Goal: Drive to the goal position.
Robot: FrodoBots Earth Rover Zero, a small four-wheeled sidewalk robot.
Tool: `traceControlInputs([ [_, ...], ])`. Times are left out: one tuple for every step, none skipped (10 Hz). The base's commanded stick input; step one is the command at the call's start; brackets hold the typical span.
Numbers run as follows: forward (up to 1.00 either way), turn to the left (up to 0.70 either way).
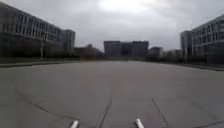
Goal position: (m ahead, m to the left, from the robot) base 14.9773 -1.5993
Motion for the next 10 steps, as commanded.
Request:
traceControlInputs([
  [1.0,0.06],
  [1.0,0.06],
  [1.0,0.06],
  [1.0,0.06],
  [1.0,0.06],
  [1.0,0.06],
  [1.0,0.06],
  [1.0,0.06],
  [1.0,0.06],
  [1.0,-0.26],
])
